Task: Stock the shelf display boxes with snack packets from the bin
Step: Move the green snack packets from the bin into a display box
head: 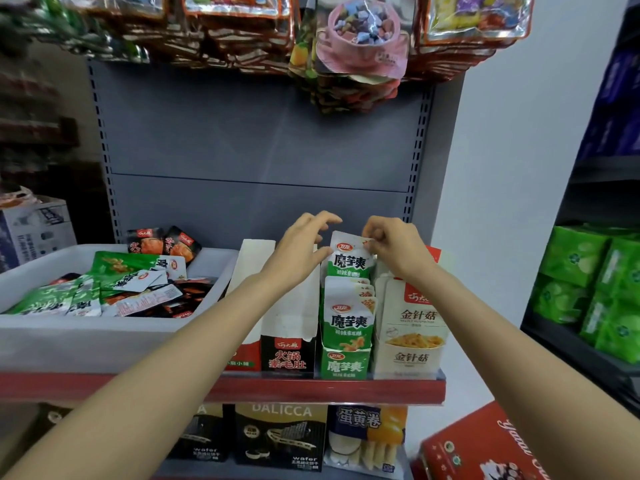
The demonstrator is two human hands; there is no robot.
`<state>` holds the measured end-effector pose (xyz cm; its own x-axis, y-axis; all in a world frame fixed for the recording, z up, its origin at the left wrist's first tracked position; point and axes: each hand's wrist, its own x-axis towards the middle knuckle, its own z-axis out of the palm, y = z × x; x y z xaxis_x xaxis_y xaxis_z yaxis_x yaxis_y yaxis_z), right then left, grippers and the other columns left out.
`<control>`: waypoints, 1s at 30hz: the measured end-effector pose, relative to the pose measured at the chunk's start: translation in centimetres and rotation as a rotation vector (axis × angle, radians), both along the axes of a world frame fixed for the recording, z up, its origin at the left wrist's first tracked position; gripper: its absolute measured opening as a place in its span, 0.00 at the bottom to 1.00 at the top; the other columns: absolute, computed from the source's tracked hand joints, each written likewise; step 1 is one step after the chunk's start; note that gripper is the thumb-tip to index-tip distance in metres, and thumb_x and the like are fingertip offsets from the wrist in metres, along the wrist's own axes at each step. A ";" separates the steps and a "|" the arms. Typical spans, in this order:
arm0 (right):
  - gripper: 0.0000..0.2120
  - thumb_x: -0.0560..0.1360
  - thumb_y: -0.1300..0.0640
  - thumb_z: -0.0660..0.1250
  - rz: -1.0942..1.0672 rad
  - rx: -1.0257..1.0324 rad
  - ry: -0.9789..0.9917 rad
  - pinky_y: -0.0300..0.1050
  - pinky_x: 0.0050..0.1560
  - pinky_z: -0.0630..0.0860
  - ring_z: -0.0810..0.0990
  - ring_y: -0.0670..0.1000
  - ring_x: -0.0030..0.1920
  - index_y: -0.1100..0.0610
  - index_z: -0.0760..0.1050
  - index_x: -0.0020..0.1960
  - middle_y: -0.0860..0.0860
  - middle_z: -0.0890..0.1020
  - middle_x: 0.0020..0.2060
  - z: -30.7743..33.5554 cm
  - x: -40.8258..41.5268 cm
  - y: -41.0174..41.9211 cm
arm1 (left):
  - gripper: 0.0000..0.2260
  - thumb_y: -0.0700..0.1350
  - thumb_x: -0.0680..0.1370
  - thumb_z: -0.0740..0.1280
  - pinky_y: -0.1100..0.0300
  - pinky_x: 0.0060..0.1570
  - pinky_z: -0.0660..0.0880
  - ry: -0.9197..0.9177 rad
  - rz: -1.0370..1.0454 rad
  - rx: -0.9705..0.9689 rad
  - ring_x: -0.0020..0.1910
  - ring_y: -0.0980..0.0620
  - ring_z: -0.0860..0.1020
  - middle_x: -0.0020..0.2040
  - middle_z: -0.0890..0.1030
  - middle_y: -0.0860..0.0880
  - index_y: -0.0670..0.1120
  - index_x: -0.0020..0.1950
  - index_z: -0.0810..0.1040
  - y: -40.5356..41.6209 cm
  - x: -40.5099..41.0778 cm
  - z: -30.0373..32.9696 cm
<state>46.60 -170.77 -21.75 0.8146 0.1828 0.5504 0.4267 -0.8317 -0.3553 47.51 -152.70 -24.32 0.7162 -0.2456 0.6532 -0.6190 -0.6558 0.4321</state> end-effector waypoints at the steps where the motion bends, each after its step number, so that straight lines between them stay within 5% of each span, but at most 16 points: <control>1: 0.06 0.76 0.65 0.64 -0.002 -0.004 -0.010 0.39 0.39 0.67 0.75 0.52 0.37 0.55 0.72 0.43 0.50 0.77 0.36 0.1 0.0 0.0 | 0.14 0.39 0.76 0.67 0.59 0.47 0.75 0.013 -0.008 -0.005 0.47 0.55 0.76 0.51 0.76 0.52 0.53 0.59 0.73 -0.1 -0.1 0.2; 5: 0.06 0.76 0.64 0.65 0.010 -0.068 0.036 0.38 0.33 0.67 0.75 0.50 0.38 0.54 0.72 0.43 0.50 0.77 0.37 -0.1 -0.2 0.0 | 0.07 0.38 0.77 0.65 0.59 0.41 0.76 0.114 -0.015 0.019 0.38 0.57 0.80 0.39 0.82 0.50 0.50 0.49 0.74 0.0 -0.2 0.4; 9: 0.03 0.77 0.61 0.65 0.019 -0.136 0.119 0.39 0.40 0.70 0.76 0.50 0.41 0.57 0.78 0.49 0.49 0.77 0.41 -0.8 -0.1 0.5 | 0.05 0.38 0.77 0.65 0.65 0.39 0.73 0.214 0.002 0.106 0.38 0.57 0.80 0.41 0.83 0.47 0.48 0.49 0.75 0.6 -0.3 -0.2; 15: 0.06 0.77 0.61 0.64 0.003 -0.146 0.106 0.40 0.41 0.69 0.75 0.49 0.41 0.58 0.79 0.51 0.51 0.79 0.42 -1.2 -0.2 1.3 | 0.02 0.44 0.77 0.66 0.56 0.47 0.75 0.180 0.034 0.119 0.43 0.53 0.77 0.44 0.80 0.51 0.50 0.49 0.77 0.7 -0.5 -0.1; 21: 0.06 0.76 0.58 0.66 0.052 0.018 -0.030 0.44 0.50 0.76 0.79 0.49 0.47 0.56 0.79 0.51 0.50 0.82 0.47 -1.4 -0.3 4.3 | 0.03 0.46 0.75 0.69 0.59 0.44 0.76 0.057 0.097 -0.062 0.42 0.57 0.78 0.42 0.80 0.57 0.51 0.48 0.78 3.7 -2.0 -0.2; 27: 0.06 0.76 0.56 0.66 0.218 0.202 0.021 0.28 0.35 0.67 0.76 0.44 0.41 0.56 0.79 0.50 0.47 0.81 0.43 -2.8 -0.4 13.1 | 0.02 0.43 0.75 0.69 0.68 0.39 0.71 0.035 0.267 -0.217 0.38 0.62 0.76 0.38 0.79 0.57 0.48 0.43 0.78 12.2 -3.9 -1.9; 30: 0.07 0.76 0.57 0.66 0.317 0.204 0.120 0.37 0.41 0.71 0.77 0.47 0.43 0.58 0.78 0.52 0.50 0.81 0.44 -4.2 0.4 18.5 | 0.02 0.41 0.75 0.69 0.67 0.38 0.69 0.114 0.409 -0.258 0.38 0.56 0.76 0.39 0.79 0.51 0.47 0.43 0.77 18.4 -4.1 -3.3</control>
<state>46.98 -152.24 -25.94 0.7959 0.3323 0.5061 0.5966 -0.5726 -0.5623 43.45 -134.33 -27.65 0.7906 0.2296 0.5677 -0.2726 -0.6981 0.6621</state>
